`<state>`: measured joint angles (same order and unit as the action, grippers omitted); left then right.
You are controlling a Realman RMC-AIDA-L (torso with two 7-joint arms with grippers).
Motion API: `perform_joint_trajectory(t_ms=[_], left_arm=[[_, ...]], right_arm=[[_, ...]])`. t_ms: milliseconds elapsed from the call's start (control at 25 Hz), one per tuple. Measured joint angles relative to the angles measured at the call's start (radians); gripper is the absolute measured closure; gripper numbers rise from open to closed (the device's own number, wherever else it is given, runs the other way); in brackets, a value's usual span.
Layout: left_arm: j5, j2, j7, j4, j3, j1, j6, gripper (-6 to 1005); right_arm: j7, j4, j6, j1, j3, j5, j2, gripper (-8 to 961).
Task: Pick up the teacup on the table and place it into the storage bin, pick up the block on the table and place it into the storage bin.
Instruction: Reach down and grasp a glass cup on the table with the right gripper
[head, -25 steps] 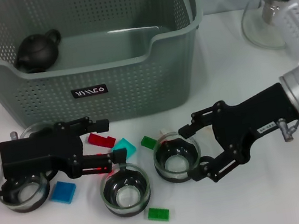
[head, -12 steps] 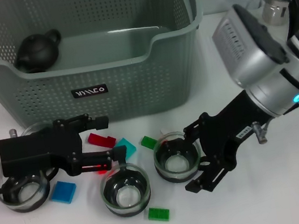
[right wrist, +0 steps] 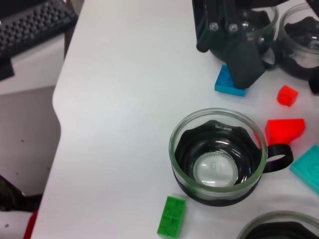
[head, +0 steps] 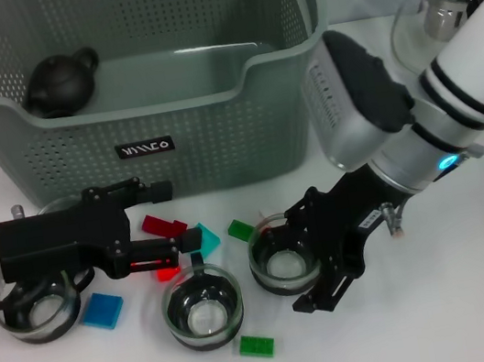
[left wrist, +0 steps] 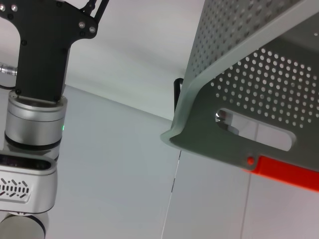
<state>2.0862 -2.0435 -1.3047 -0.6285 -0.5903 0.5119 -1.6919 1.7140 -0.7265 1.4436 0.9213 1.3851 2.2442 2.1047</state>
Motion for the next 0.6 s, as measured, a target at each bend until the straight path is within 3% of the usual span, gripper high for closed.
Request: perform_joint_trajectory(t_ms=[600], left_arm=[[0.001,0.007,0.019,0.001,0.0,-0.024,0.0,123]], right_arm=[[0.098,0.001,-0.132,0.04,0.213,-0.007,0.007,10]])
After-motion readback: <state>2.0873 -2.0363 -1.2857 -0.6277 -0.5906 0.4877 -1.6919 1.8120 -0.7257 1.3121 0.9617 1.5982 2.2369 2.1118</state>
